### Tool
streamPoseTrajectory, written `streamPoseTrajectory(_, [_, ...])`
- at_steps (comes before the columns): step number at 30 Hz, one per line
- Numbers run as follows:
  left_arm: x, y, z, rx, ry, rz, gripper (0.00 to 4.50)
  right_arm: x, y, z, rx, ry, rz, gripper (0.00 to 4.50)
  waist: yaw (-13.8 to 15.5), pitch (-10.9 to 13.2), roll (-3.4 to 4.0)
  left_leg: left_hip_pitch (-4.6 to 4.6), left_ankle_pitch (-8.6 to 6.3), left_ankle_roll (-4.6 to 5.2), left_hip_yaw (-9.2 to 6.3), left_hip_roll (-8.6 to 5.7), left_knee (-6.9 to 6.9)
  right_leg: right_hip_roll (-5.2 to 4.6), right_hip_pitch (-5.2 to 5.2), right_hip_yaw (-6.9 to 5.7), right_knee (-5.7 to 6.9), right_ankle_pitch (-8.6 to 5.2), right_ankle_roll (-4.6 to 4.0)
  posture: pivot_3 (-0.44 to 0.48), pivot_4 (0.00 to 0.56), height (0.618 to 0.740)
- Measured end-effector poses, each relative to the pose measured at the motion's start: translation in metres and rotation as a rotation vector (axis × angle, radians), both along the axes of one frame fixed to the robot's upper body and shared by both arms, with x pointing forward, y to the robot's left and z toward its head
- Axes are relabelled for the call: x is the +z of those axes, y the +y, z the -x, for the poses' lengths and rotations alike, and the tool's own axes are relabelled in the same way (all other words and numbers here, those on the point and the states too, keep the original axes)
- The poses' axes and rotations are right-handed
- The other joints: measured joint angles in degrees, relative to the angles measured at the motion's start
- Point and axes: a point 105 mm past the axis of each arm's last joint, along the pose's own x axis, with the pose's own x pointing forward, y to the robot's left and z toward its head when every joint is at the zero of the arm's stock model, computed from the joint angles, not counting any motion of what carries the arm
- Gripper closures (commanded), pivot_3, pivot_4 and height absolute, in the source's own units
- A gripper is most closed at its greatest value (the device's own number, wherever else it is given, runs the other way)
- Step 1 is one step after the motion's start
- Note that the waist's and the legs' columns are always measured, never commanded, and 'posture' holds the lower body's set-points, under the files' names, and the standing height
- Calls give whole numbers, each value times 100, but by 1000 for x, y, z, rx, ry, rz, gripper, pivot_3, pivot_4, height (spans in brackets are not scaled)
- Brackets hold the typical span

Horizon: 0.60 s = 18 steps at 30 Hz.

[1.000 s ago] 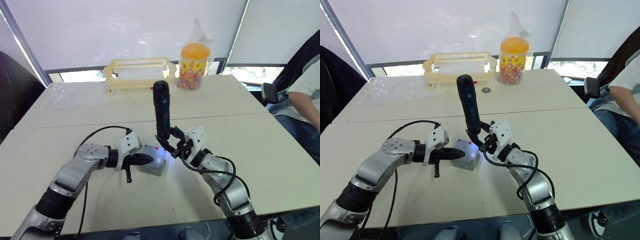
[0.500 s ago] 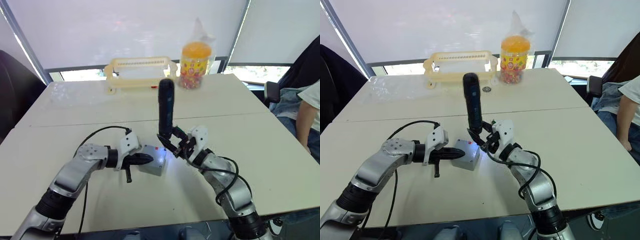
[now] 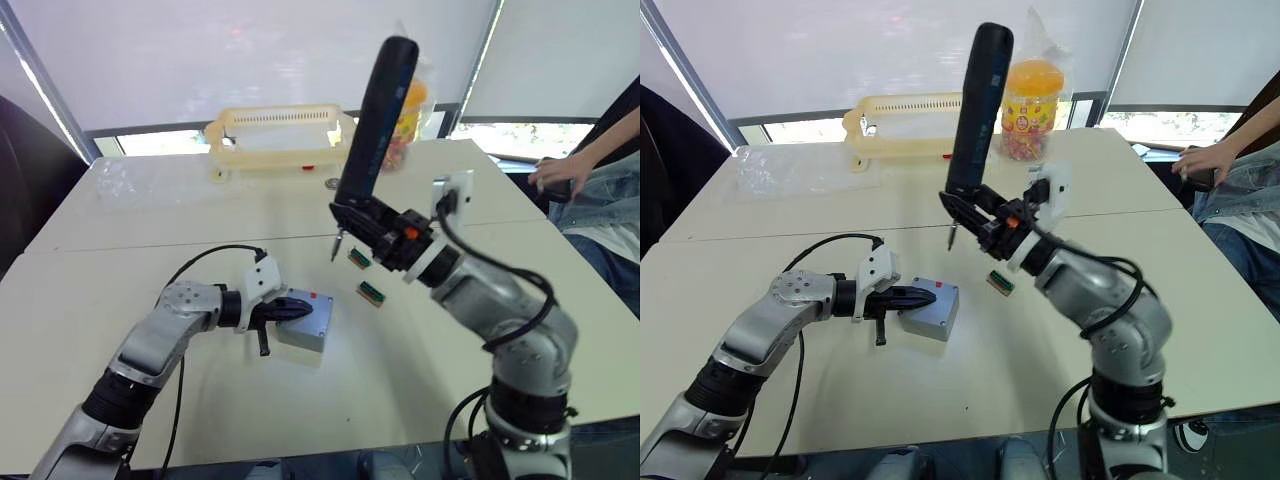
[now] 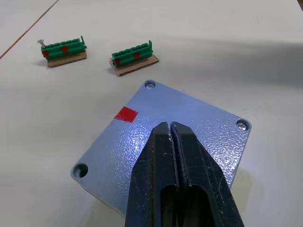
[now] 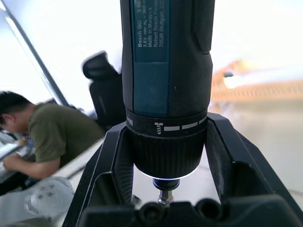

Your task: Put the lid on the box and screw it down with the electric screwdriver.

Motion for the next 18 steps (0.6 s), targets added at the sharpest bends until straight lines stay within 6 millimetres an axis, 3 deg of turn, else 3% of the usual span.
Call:
streamPoseTrajectory(4, [2,1,1,16,16,26,4500,-3,-39,-12,-53,174,56,2800,-1,30,11,-6,-2,4,1,1,-6,1,-4,-3,-2,0,1,0,150,740])
streamPoseTrajectory(7, [4,-1,6,30,47,66,4500,-21,-71,-13,-115,344,239,2800,2,57,17,-13,-6,11,4,1,-8,0,-10,-5,-6,-1,4,0,150,740])
streamPoseTrajectory(9, [5,0,12,33,72,80,4500,-42,-100,-7,-161,522,340,2800,6,73,14,-18,-13,24,4,2,-8,0,-11,-7,-9,-1,5,0,150,740])
streamPoseTrajectory(13, [10,4,23,25,81,46,4500,-77,-132,18,-152,775,480,2800,1,124,28,-25,-24,43,18,0,-8,0,-18,-5,-10,4,33,0,150,740])
streamPoseTrajectory(18, [22,4,32,13,44,18,4500,-97,-158,26,-200,946,493,2800,-26,162,20,-24,-24,43,33,3,-1,3,-26,4,-10,5,35,0,150,740])
